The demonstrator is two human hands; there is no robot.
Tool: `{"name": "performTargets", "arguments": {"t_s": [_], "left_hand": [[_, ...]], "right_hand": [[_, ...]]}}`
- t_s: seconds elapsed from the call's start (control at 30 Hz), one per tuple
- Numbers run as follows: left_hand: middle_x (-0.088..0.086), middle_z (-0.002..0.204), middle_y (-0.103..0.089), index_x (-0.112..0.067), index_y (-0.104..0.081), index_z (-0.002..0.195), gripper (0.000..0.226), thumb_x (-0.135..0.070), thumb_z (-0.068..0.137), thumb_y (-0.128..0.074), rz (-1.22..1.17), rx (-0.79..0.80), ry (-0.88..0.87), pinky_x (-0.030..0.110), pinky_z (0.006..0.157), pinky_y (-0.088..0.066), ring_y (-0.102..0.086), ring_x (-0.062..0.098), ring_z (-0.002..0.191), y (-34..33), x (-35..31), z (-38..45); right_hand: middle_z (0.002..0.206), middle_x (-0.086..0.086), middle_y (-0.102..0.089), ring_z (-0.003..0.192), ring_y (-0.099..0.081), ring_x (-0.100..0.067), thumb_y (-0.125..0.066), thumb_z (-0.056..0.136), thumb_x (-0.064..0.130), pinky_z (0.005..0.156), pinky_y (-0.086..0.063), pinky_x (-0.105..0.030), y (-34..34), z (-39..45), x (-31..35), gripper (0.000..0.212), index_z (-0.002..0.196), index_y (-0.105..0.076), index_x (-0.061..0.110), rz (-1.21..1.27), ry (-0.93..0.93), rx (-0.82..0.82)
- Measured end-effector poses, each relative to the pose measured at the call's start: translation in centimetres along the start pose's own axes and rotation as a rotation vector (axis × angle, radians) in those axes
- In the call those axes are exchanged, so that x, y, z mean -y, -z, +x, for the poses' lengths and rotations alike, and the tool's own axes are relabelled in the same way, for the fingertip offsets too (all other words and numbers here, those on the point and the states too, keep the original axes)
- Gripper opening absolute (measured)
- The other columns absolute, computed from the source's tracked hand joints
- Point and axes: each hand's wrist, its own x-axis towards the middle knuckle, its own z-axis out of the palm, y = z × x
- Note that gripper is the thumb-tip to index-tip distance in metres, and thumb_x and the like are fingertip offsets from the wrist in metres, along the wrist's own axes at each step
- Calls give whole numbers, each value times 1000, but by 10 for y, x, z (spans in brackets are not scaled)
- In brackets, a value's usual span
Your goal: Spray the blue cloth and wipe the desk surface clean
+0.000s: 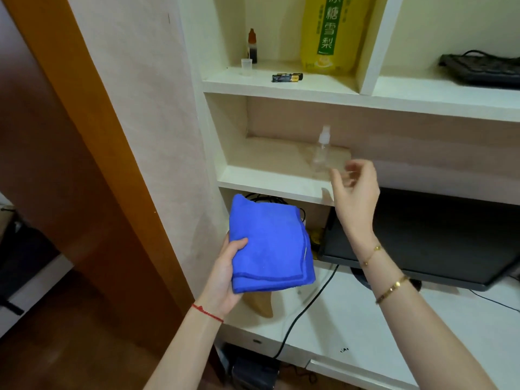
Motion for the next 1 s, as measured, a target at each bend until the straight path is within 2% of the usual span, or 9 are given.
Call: {"name": "performTargets", "arguments": {"t_s": [0.1, 0.23, 0.3, 0.37, 0.5, 0.6, 0.73, 0.87, 1.0], "left_hand": [[4, 122, -71, -27, -55, 134, 44, -20, 90, -58, 41, -19, 18, 47, 87, -58, -71, 27, 105, 0, 10, 3], [4, 123, -71, -24, -54, 136, 41, -18, 96, -53, 94, -30, 87, 54, 99, -50, -70, 27, 107, 4, 33, 7], [4, 122, -71, -25, -54, 135, 40, -15, 96, -54, 142, -24, 114, 51, 94, -54, -70, 26, 107, 4, 47, 7], [2, 120, -72, -24, -55, 134, 40, -11, 96, -54, 202, -2, 115, 37, 79, -59, -71, 22, 104, 3, 63, 8], [3, 124, -70, -25, -55, 134, 42, -11, 95, -58, 289, 29, 167, 33, 75, -59, -70, 23, 106, 4, 89, 12], [2, 123, -70, -28, -58, 127, 36, -12, 94, -62, 367, 48, 204, 37, 85, -57, -70, 23, 107, 7, 106, 18], [2, 118, -72, -21, -57, 129, 38, -9, 93, -64, 510, 104, 181, 26, 76, -57, -72, 16, 100, 9, 126, 27], [7, 117, -68, -19, -54, 130, 41, -5, 93, -64, 771, 166, 117, 17, 77, -54, -68, 14, 99, 12, 146, 37], [4, 116, -67, -13, -60, 127, 35, -5, 93, -61, 1168, 211, -125, 13, 88, -48, -63, 14, 103, 23, 167, 41]], "right_hand": [[85, -3, -56, 73, -53, -18, -62, 92, 24, 65, -42, -22, 23, -72, -8, 12, 90, -55, 14, 49, 13, 8], [109, 2, -62, 93, -60, -7, -62, 82, 57, 76, -45, -18, 36, -140, -29, 50, 114, -59, 19, 183, -527, 283], [113, 5, -69, 101, -65, -9, -57, 85, 58, 83, -49, -24, 42, -156, -34, 50, 115, -64, 19, 399, -782, 473], [112, 2, -73, 105, -68, -16, -57, 91, 48, 91, -52, -34, 47, -167, -43, 42, 114, -68, 15, 621, -901, 505], [117, -7, -71, 110, -67, -25, -63, 93, 24, 94, -52, -40, 54, -183, -64, 29, 116, -66, 8, 717, -923, 318], [119, -8, -70, 110, -67, -24, -63, 92, 21, 91, -53, -38, 62, -193, -79, 29, 118, -65, 7, 733, -956, 259], [119, -8, -70, 109, -67, -24, -61, 92, 16, 90, -56, -38, 74, -203, -95, 32, 123, -61, 7, 790, -983, 172], [113, -4, -71, 102, -69, -19, -65, 92, 17, 81, -58, -32, 97, -204, -112, 29, 119, -59, 11, 557, -874, 75], [103, -2, -68, 87, -65, -12, -63, 93, 15, 72, -51, -21, 124, -197, -145, 18, 110, -56, 11, 254, -677, 56]]}}
